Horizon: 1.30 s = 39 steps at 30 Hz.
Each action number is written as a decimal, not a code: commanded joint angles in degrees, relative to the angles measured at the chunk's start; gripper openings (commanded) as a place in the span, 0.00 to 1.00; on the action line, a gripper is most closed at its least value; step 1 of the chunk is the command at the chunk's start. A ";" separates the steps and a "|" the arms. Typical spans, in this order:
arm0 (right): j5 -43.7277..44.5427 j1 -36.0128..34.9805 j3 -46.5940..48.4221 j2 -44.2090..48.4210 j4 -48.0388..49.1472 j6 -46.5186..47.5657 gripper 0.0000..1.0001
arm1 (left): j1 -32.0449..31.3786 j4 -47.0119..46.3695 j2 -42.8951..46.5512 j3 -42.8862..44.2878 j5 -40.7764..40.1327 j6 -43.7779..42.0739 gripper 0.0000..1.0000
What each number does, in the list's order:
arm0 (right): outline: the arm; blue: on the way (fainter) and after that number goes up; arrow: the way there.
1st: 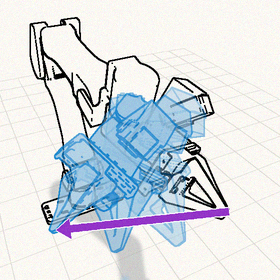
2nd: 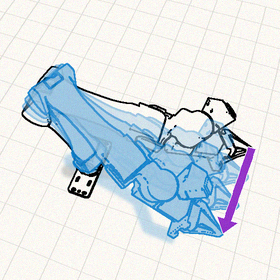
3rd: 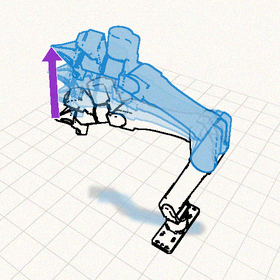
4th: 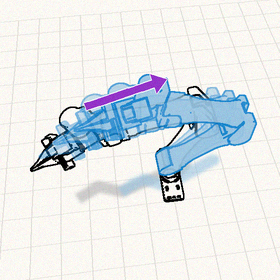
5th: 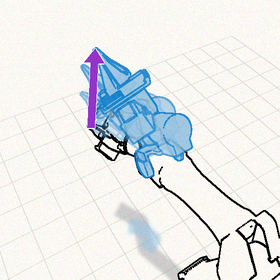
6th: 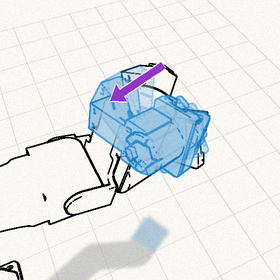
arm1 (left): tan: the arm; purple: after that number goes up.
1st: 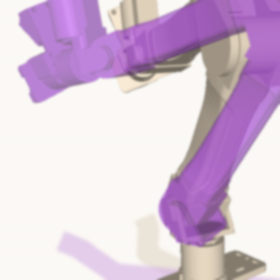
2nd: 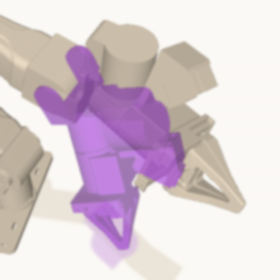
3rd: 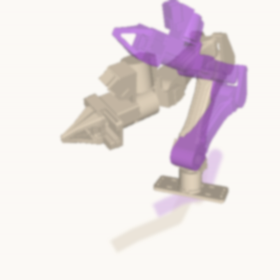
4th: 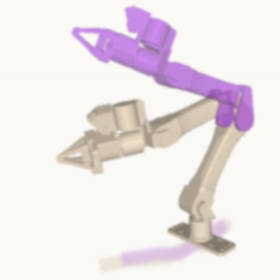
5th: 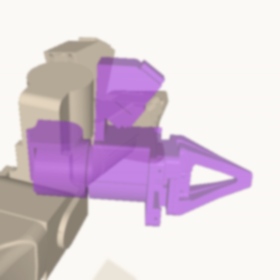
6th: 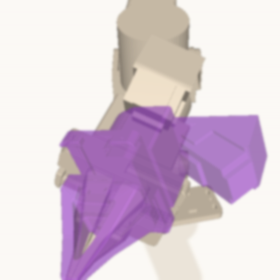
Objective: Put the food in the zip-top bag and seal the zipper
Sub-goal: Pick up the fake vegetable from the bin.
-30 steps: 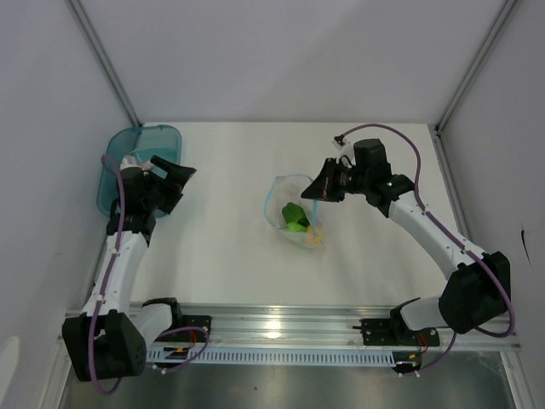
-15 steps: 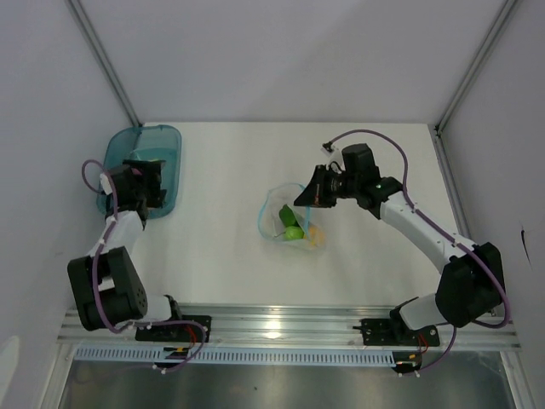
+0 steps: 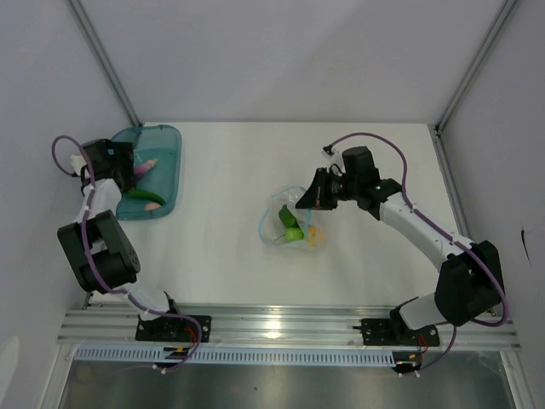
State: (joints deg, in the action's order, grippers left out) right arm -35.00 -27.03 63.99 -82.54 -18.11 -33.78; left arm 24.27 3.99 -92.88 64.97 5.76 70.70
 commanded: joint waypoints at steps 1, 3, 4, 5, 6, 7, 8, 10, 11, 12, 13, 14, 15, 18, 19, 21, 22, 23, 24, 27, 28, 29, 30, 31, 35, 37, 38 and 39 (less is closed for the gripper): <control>-0.59 0.57 -0.26 -0.08 1.67 1.52 0.00 | 1.48 9.36 -1.77 5.25 -4.78 -4.77 0.98; -0.77 1.10 -0.61 0.01 2.20 1.44 0.00 | 2.01 10.34 -2.21 6.57 -5.50 -7.32 0.98; -0.85 1.19 -0.79 0.01 2.37 1.26 0.00 | 2.09 10.16 -2.48 6.57 -6.71 -8.02 0.97; -0.94 1.27 -1.31 0.19 2.55 1.26 0.00 | 2.27 10.16 -2.65 6.49 -7.51 -8.55 0.97; -1.12 1.62 -1.49 0.19 2.73 1.35 0.00 | 2.36 10.25 -2.92 6.57 -7.87 -9.69 0.94; -1.29 1.80 -1.67 0.19 2.81 1.44 0.00 | 2.36 10.86 -3.44 7.10 -8.13 -10.57 0.92; -1.38 1.89 -1.93 0.02 2.82 1.52 0.00 | 2.36 11.47 -3.80 7.45 -8.31 -12.23 0.91; -1.82 2.50 -2.20 0.19 2.82 1.70 0.00 | 2.36 13.31 -4.67 9.47 -9.44 -14.35 0.90; -1.91 2.68 -2.37 0.28 2.82 1.79 0.00 | 2.36 16.63 -5.81 10.26 -10.15 -15.58 0.90; -2.08 3.20 -2.64 0.54 3.08 1.79 0.00 | 2.36 18.84 -6.43 12.35 -11.28 -16.11 0.90; -2.17 3.29 -2.73 0.63 3.17 1.87 0.00 | 2.36 20.08 -6.96 12.55 -12.78 -16.90 0.90; -2.26 3.56 -2.81 0.63 3.17 1.96 0.00 | 2.45 21.31 -7.48 12.72 -13.14 -18.04 0.90; -2.44 3.65 -2.90 0.63 3.25 1.88 0.00 | 2.36 22.19 -8.27 13.07 -13.75 -18.48 0.90; -2.79 4.09 -3.43 0.72 3.43 1.96 0.00 | 2.45 23.34 -9.16 13.25 -15.07 -19.54 0.90; -2.88 4.17 -3.52 0.72 3.52 1.88 0.00 | 2.36 23.61 -9.42 13.08 -15.25 -19.54 0.90; -3.05 4.17 -3.69 0.72 3.96 1.61 0.00 | 2.45 23.78 -10.03 12.99 -15.25 -19.81 0.89; -3.05 4.09 -3.95 0.80 4.05 1.52 0.00 | 2.45 23.96 -10.21 12.99 -15.25 -19.72 0.89; -3.14 4.09 -4.04 0.89 4.22 1.44 0.00 | 2.36 24.05 -10.39 12.64 -15.25 -19.37 0.89; -3.14 4.09 -4.22 0.89 4.48 1.18 0.00 | 2.36 24.22 -10.48 12.46 -15.25 -19.28 0.89; -3.23 4.09 -4.75 1.16 5.01 1.08 0.00 | 2.36 23.87 -11.09 11.94 -14.47 -18.67 0.89; -3.23 4.17 -4.92 1.16 5.01 1.08 0.00 | 2.45 23.70 -11.70 12.11 -13.76 -18.58 0.89; -3.32 4.17 -4.92 1.07 5.10 1.08 0.00 | 2.36 23.52 -12.06 12.28 -13.24 -18.58 0.89; -3.49 4.09 -4.92 0.98 5.10 1.00 0.00 | 2.36 23.61 -12.50 12.81 -12.27 -18.58 0.86; -3.49 4.09 -4.92 0.98 5.10 1.08 0.00 | 2.36 24.30 -12.85 12.90 -12.09 -18.58 0.85; -3.58 4.17 -5.19 1.16 5.19 1.00 0.00 | 2.36 26.95 -15.83 14.83 -12.00 -18.49 0.84; -3.49 4.17 -5.54 1.42 5.54 0.91 0.00 | 2.36 28.08 -16.36 15.10 -13.39 -18.23 0.84; -3.67 4.09 -5.63 1.33 5.71 0.73 0.00 | 2.45 28.53 -16.54 15.01 -13.49 -17.88 0.84; -3.67 4.17 -5.71 1.33 5.72 0.82 0.00 | 2.45 28.36 -16.46 14.92 -13.58 -17.87 0.84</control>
State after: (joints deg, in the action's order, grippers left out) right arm -38.02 -23.11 58.74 -82.61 -14.44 -33.21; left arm 26.11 30.04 -109.10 77.82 -6.92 52.95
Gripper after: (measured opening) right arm 0.003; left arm 0.842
